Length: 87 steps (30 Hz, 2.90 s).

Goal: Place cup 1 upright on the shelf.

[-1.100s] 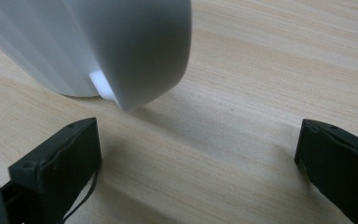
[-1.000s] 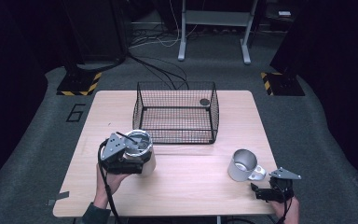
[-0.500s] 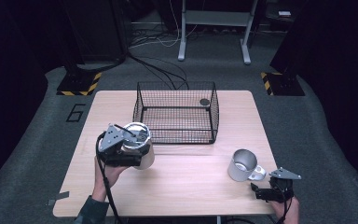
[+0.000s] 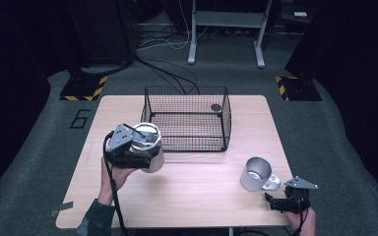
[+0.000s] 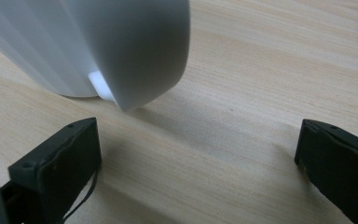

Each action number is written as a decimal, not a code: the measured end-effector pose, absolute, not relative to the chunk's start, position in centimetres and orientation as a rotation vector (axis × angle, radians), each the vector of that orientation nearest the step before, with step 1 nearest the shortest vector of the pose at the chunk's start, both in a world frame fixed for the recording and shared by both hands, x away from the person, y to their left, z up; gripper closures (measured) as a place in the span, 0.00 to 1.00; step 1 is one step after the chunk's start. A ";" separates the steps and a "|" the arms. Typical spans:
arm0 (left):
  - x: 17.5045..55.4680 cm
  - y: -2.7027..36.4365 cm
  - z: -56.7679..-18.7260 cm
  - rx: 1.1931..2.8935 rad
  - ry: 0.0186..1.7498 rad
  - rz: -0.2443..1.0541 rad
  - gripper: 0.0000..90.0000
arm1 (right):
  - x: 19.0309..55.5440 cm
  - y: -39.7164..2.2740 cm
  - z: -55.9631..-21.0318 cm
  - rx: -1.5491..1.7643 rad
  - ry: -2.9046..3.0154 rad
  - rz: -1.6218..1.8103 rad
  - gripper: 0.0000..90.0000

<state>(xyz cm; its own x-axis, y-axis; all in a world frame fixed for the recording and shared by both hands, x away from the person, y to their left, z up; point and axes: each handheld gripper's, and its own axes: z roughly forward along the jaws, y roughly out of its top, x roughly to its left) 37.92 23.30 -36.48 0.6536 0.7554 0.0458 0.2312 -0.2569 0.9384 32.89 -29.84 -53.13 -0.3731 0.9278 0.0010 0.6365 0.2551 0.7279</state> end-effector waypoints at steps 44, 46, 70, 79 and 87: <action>41.8 21.3 -31.6 1.810 0.728 0.661 0.04 | 32.8 -29.8 -53.1 1.429 2.099 0.907 0.00; 42.0 21.0 -31.5 1.807 0.734 0.654 0.04 | 32.9 -29.8 -53.1 1.428 2.099 0.907 0.00; 46.1 19.1 -29.6 1.805 0.745 0.648 0.04 | 32.9 -29.8 -53.1 1.427 2.100 0.907 0.00; 47.6 18.6 -29.6 1.807 0.766 0.648 0.04 | 32.8 -29.8 -53.1 1.426 2.099 0.907 0.00; 48.8 18.4 -29.6 1.813 0.790 0.658 0.04 | 32.9 -29.8 -53.1 1.425 2.100 0.907 0.00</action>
